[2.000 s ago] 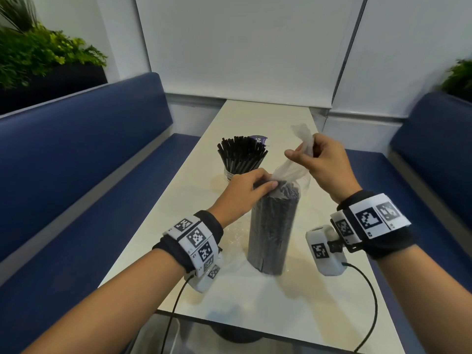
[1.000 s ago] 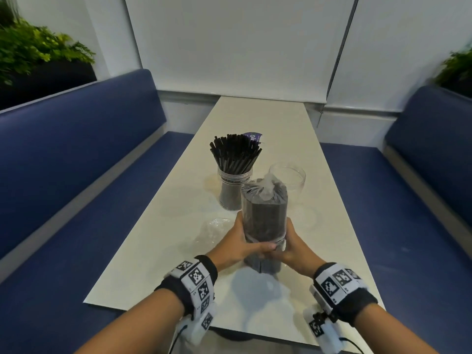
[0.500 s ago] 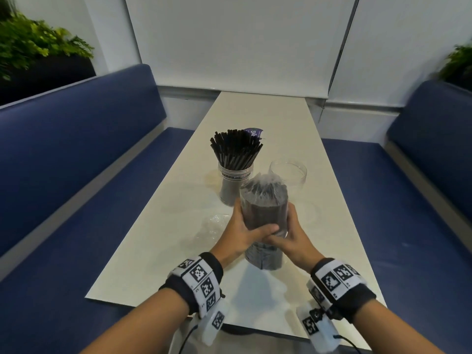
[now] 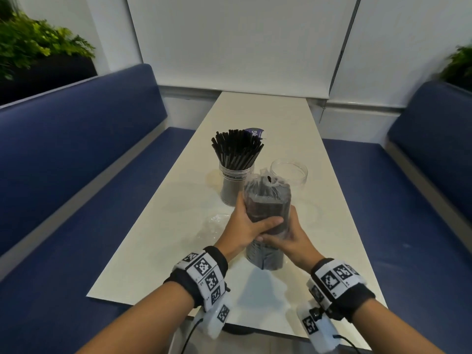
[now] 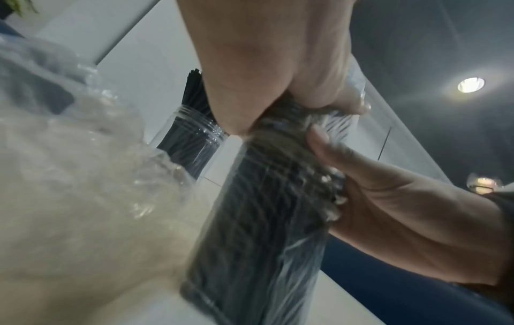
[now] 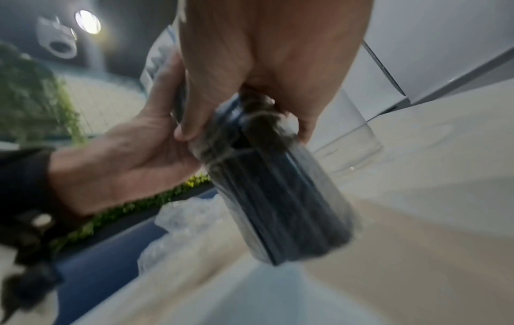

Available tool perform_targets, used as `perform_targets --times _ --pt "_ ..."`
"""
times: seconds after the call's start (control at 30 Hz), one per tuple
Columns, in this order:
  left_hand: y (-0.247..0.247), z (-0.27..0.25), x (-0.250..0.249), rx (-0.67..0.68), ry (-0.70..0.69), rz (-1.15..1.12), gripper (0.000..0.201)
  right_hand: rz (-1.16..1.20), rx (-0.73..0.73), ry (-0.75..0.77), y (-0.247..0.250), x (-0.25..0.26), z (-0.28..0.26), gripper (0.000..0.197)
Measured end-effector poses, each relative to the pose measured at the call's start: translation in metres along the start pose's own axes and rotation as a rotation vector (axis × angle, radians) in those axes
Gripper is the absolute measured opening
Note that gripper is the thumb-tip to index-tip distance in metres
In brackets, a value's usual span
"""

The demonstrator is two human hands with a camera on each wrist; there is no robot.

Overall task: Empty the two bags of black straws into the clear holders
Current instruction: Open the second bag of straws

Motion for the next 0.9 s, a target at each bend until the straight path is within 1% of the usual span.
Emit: perform_targets --times 0.13,0.2,0.23,0.3,0.33,0.4,0.47,0.53,0.57,0.67,0.73,0.77,0.83,0.9 --pt "-0.001 -0.003 0.007 0.002 0.017 -0.019 0.085 -0.023 0.044 -0.019 -0.002 -0.002 -0.002 0.077" --pt "-0.003 -0.005 0.000 0.034 -0.002 0.030 0.081 -0.015 0.067 -0.025 0.002 0.009 0.001 0.083" --pt "-0.003 -0.007 -0.007 0.050 -0.020 0.050 0.080 -0.027 0.058 -0.009 0.009 0.018 0.005 0.090" --pt "-0.001 -0.009 -0.023 0.048 -0.073 0.036 0.091 -0.104 0.044 0.032 0.020 0.032 0.013 0.103" --pt "0.001 -0.010 -0.030 0.031 -0.106 0.027 0.098 -0.092 0.047 0.048 0.020 0.036 0.015 0.105" --pt "0.000 -0.012 -0.043 -0.017 -0.186 0.044 0.103 -0.004 0.046 0.074 0.012 0.039 0.016 0.101" --pt "-0.002 -0.013 -0.045 -0.066 -0.239 0.081 0.106 -0.035 -0.025 0.111 0.006 0.033 0.012 0.090" --pt "-0.002 -0.012 -0.034 -0.074 -0.222 0.090 0.106 -0.060 -0.101 0.128 0.003 0.022 0.003 0.078" --pt "-0.003 -0.011 -0.025 -0.059 -0.188 0.088 0.106 -0.056 -0.114 0.120 0.001 0.016 -0.001 0.074" --pt "-0.005 -0.008 0.007 0.005 -0.041 0.077 0.103 -0.055 -0.085 0.080 -0.003 0.008 -0.007 0.069" --pt "-0.005 -0.010 0.019 0.023 0.003 0.093 0.104 -0.054 -0.046 0.094 -0.005 0.014 -0.008 0.074" --pt "-0.005 -0.011 0.018 0.018 0.001 0.103 0.104 -0.054 -0.040 0.101 -0.004 0.019 -0.008 0.080" --pt "-0.005 -0.012 0.008 -0.001 -0.048 0.109 0.106 -0.031 -0.059 0.116 0.003 0.030 -0.005 0.095" --pt "-0.003 -0.011 -0.007 -0.031 -0.120 0.090 0.108 -0.008 -0.086 0.142 0.009 0.035 -0.001 0.095"
Point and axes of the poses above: each hand's wrist, its own z-axis towards the middle knuckle, its own y-axis out of the back of the hand, x = y × z, the point moved 9 cm from there along z, towards the middle knuckle, and after that the axes turned 11 degrees about y, right-handed, at the moved point
